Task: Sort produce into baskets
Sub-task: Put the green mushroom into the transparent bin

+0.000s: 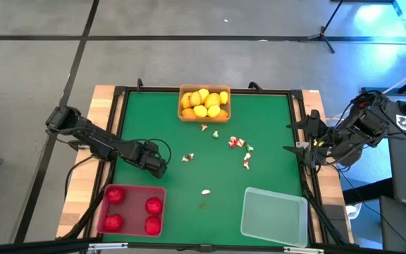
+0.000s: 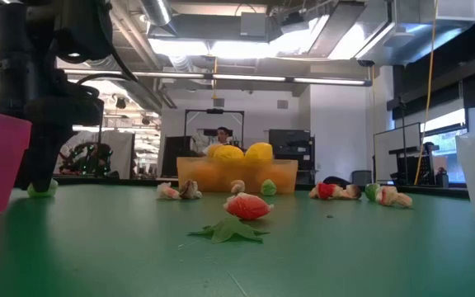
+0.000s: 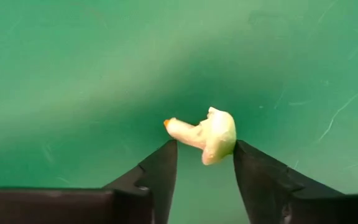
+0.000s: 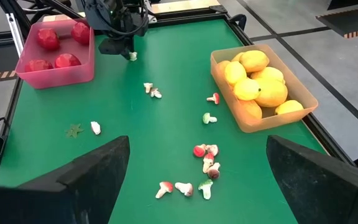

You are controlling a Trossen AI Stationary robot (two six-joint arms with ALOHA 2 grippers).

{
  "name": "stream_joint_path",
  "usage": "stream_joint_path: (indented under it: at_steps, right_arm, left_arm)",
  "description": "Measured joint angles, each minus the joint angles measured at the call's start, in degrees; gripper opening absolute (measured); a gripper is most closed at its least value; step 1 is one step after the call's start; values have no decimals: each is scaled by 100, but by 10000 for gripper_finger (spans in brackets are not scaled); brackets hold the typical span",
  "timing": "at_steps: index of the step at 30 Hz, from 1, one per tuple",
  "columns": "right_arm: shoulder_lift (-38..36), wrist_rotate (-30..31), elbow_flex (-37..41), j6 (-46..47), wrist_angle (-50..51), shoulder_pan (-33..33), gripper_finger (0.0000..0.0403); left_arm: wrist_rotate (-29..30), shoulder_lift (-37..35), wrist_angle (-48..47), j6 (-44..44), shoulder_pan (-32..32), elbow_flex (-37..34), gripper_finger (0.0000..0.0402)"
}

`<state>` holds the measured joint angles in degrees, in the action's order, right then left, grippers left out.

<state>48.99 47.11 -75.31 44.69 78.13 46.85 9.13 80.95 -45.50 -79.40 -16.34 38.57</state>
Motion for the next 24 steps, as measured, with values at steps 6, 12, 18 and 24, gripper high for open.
stream_joint_path:
  at_steps: [6,12,18,24]
  right_arm:
    - [0,0,0,0,0,0,374]
    - [1,-1,0,0,-7,0,374]
    - [2,-2,0,0,-13,0,374]
    - [0,-2,0,0,-22,2,374]
  left_arm:
    - [4,0,-2,-118,0,0,105]
    - [15,0,87,-160,0,0,69]
    - [7,0,310,-196,0,6,49]
    - [62,0,289,-126,0,320,45]
